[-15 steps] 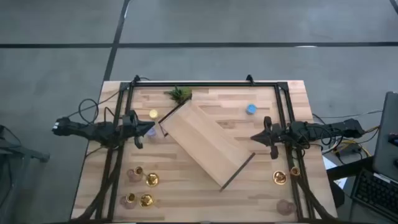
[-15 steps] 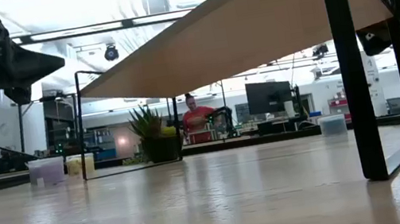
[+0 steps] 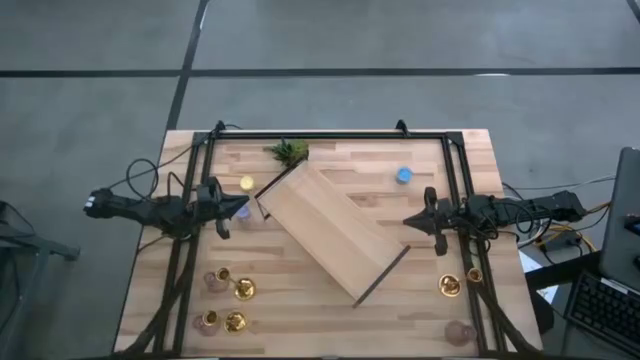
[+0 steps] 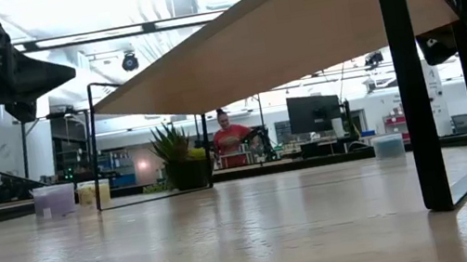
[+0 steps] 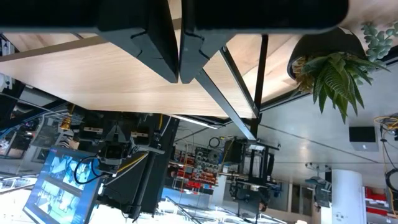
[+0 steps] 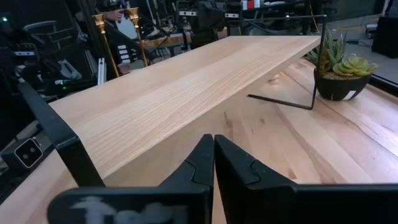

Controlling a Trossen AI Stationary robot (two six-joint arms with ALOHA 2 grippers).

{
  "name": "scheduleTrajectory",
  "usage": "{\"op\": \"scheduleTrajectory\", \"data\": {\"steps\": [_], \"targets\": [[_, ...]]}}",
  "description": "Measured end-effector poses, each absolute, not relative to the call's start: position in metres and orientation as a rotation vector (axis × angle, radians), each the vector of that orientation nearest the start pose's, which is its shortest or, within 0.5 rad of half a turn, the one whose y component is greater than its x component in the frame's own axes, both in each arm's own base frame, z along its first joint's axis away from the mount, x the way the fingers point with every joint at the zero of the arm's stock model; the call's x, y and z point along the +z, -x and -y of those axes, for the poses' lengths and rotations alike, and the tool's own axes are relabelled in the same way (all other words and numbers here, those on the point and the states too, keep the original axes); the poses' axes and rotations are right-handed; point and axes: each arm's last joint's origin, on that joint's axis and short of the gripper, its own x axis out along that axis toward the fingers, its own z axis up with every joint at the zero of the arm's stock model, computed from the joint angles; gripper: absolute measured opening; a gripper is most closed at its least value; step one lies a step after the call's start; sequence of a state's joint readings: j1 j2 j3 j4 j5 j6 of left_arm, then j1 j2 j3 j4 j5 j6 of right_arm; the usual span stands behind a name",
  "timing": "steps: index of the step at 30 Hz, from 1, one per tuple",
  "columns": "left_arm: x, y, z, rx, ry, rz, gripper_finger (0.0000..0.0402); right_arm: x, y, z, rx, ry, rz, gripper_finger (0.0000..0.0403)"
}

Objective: Pick & Place candle stick holders

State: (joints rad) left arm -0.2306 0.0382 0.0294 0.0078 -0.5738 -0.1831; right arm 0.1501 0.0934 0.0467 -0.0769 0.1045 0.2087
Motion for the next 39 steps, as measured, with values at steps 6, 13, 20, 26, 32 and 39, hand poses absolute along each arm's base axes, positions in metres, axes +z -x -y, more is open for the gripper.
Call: {"op": "scheduleTrajectory", "data": {"steps": [6, 13, 20, 26, 32, 39], "targets": [[0.171, -0.095, 0.006, 0.342, 0.181, 0.030, 0.0019, 0.165, -0.100, -0.012, 0.032, -0.193, -0.127, 0.0009], [0.171, -0.095, 0.006, 0.342, 0.181, 0.030, 0.0019, 0.165, -0.100, -0.012, 0.033, -0.193, -0.127, 0.0009], [0.171, -0.095, 0.006, 0.342, 0.181, 0.031, 0.0019, 0.165, -0.100, -0.012, 0.032, -0.193, -0.127, 0.0009], [0.171, -0.095, 0.006, 0.342, 0.181, 0.031, 0.0019, 0.169, -0.100, -0.012, 0.032, -0.113, -0.083, 0.0009], [0.171, -0.095, 0.006, 0.342, 0.181, 0.030, 0.0019, 0.180, -0.100, -0.012, 0.056, -0.399, 0.023, 0.0009], [0.171, -0.095, 0.006, 0.342, 0.181, 0.031, 0.0019, 0.195, -0.097, -0.019, 0.311, -0.378, 0.046, 0.0009]]}}
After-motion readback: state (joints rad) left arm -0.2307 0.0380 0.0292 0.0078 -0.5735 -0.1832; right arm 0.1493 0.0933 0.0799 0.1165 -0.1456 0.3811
